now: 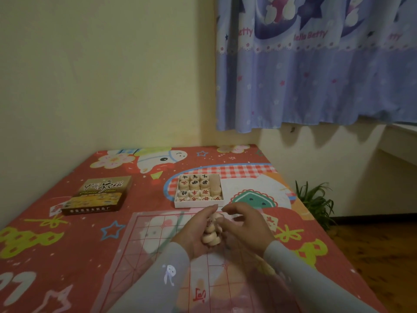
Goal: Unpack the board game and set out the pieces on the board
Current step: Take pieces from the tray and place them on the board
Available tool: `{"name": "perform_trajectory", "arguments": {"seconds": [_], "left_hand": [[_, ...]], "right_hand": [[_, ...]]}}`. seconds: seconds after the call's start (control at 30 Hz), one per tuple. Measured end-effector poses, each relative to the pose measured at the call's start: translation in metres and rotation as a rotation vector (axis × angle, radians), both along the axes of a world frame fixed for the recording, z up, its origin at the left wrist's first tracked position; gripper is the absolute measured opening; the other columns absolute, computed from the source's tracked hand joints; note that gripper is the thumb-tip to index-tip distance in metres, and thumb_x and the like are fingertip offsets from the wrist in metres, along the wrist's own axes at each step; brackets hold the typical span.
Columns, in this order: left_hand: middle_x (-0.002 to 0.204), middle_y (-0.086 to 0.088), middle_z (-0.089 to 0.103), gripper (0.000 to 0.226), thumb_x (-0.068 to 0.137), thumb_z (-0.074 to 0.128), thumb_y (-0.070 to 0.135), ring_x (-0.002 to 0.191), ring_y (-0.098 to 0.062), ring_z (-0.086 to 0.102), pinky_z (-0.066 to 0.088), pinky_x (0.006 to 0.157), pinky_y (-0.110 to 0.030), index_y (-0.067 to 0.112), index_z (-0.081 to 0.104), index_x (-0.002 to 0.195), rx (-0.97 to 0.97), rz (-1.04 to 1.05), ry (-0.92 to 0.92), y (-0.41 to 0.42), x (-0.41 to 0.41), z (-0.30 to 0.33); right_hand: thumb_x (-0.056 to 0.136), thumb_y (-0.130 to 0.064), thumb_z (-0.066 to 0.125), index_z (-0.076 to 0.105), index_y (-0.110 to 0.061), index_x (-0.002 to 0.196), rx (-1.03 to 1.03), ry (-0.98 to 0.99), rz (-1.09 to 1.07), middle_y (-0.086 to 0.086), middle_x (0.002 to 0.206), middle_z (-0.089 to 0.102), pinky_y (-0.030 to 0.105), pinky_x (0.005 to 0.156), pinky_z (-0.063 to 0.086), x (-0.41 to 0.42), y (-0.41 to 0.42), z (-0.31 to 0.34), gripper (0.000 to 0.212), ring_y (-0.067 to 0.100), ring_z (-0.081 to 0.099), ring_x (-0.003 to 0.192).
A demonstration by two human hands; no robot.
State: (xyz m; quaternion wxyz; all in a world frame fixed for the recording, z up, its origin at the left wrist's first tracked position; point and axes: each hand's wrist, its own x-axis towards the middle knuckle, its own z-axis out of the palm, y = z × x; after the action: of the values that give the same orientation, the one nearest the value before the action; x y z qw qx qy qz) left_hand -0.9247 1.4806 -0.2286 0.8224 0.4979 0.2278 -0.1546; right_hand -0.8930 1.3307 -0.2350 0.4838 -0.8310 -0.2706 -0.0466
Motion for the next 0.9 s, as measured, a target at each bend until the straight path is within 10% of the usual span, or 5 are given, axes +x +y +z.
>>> {"name": "perform_trajectory", "arguments": {"seconds": [0.57, 0.8, 0.9], "left_hand": [[0.069, -0.006, 0.064, 0.039, 0.094, 0.046, 0.046, 0.064, -0.02, 0.062, 0.052, 0.06, -0.029, 0.012, 0.064, 0.087, -0.084, 0.092, 0.04, 0.005, -0.009, 0.004], [0.055, 0.01, 0.024, 0.04, 0.095, 0.041, 0.041, 0.049, -0.005, 0.018, 0.047, 0.049, -0.021, 0.022, 0.042, 0.059, -0.156, 0.043, 0.073, 0.0, -0.008, -0.003], [0.07, 0.001, 0.037, 0.032, 0.092, 0.045, 0.041, 0.058, -0.011, 0.037, 0.053, 0.054, -0.024, 0.019, 0.049, 0.069, -0.104, 0.014, 0.071, -0.001, -0.008, -0.004]], "right_hand": [[0.084, -0.033, 0.069, 0.065, -0.03, 0.108, -0.008, 0.048, 0.12, -0.011, 0.114, 0.054, 0.016, 0.089, 0.049, -0.014, 0.017, 0.0, 0.024, 0.001, 0.054, 0.106], [0.084, -0.033, 0.071, 0.063, -0.026, 0.115, 0.104, 0.084, -0.165, -0.013, 0.105, 0.066, 0.019, 0.081, 0.053, -0.005, -0.028, -0.012, 0.032, 0.001, 0.063, 0.093], [0.086, -0.037, 0.066, 0.064, -0.024, 0.117, -0.112, 0.038, -0.347, -0.006, 0.11, 0.064, 0.032, 0.086, 0.052, 0.007, -0.06, -0.03, 0.033, 0.012, 0.06, 0.098]]}}
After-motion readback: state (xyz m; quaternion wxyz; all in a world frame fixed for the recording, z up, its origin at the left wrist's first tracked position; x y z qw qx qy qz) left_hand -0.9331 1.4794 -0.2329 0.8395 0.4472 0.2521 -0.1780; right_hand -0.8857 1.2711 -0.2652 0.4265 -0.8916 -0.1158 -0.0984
